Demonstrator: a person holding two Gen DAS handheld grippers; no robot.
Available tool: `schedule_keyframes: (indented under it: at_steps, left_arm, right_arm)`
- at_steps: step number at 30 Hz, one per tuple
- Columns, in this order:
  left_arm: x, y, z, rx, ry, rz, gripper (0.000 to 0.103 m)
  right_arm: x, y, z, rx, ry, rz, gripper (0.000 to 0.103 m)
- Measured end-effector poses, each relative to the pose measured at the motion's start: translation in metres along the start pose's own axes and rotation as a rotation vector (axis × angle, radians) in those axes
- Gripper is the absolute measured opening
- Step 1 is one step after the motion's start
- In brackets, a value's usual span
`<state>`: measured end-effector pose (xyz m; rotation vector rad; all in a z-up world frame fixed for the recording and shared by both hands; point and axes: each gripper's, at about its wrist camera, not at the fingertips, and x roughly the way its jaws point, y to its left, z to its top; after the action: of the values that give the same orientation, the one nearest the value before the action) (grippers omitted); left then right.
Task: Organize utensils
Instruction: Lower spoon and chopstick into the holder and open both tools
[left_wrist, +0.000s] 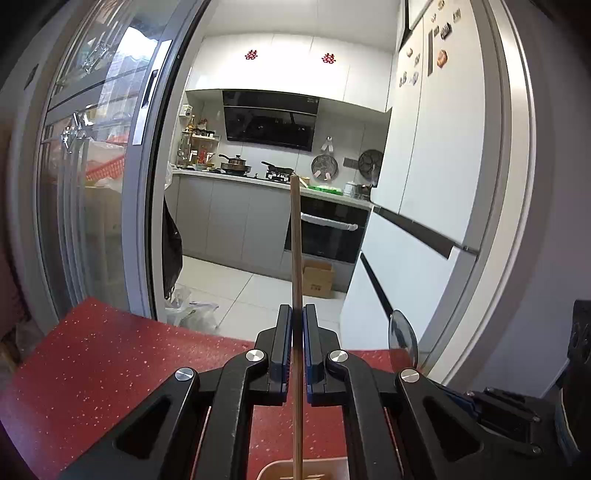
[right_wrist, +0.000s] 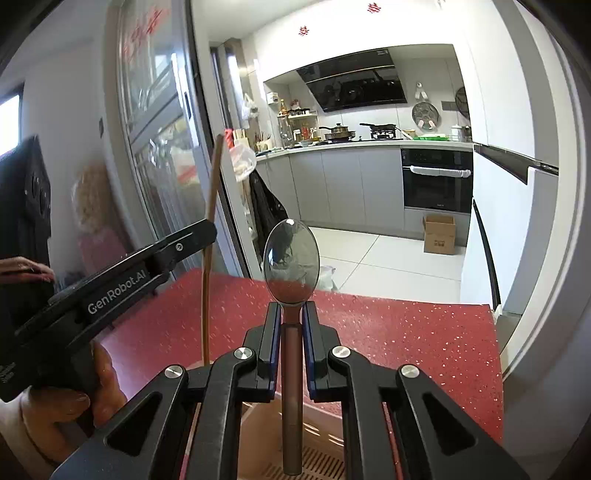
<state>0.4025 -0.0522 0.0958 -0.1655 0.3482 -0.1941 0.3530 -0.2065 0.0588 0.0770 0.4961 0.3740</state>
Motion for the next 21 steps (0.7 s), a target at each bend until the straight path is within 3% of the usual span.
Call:
schedule_keyframes:
  at_steps: [10, 18, 21]
  left_arm:
    - [-0.015, -0.011, -0.041, 0.062, 0.04, 0.034, 0.035]
    - [-0.03, -0.013, -0.054, 0.116, 0.078, 0.062, 0.035]
    - [-0.04, -0.01, -0.052, 0.104, 0.088, 0.07, 0.035]
  right_arm:
    - [0.002, 0.012, -0.034, -0.111, 0.048, -0.001, 0.012]
    - [0.002, 0.01, -0.042, -0.092, 0.125, 0.003, 0.014]
    - [-0.002, 0.009, -0.04, -0.08, 0.142, -0.004, 0.043]
